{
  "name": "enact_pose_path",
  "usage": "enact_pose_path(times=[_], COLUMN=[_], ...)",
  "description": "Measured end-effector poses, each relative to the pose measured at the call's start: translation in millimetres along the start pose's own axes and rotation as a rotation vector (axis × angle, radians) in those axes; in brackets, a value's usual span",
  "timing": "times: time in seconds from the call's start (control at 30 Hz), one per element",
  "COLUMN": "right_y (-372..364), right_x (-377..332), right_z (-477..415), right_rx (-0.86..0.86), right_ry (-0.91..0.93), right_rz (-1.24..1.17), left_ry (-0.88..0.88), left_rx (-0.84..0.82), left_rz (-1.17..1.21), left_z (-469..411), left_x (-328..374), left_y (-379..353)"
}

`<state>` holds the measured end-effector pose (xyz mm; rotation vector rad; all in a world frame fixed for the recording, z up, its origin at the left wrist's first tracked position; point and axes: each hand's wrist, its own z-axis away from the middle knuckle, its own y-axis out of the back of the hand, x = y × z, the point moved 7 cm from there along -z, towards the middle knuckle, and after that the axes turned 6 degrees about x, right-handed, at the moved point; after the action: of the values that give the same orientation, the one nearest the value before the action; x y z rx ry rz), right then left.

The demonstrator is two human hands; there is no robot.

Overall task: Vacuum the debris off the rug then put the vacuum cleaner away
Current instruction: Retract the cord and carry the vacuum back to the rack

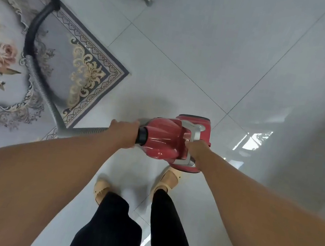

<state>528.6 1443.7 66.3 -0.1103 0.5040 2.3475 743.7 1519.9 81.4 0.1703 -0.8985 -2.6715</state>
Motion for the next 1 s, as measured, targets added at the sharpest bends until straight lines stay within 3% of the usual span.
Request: enact_pose_path(times=[0.27, 0.57, 1.0], right_y=[138, 237, 414], right_x=[-7, -37, -96], right_z=[11, -22, -95], right_rx=[0.072, 0.186, 0.218], right_ry=[-0.049, -0.097, -0.08], right_rz=[-0.122, -0.23, -0.221], left_ry=[-0.142, -0.238, -0.273], left_rx=[0.041, -0.084, -0.083], left_rz=[-0.014, 0.0, -0.096], left_z=[-16, -74, -161], left_x=[110, 193, 337], left_y=[100, 198, 341])
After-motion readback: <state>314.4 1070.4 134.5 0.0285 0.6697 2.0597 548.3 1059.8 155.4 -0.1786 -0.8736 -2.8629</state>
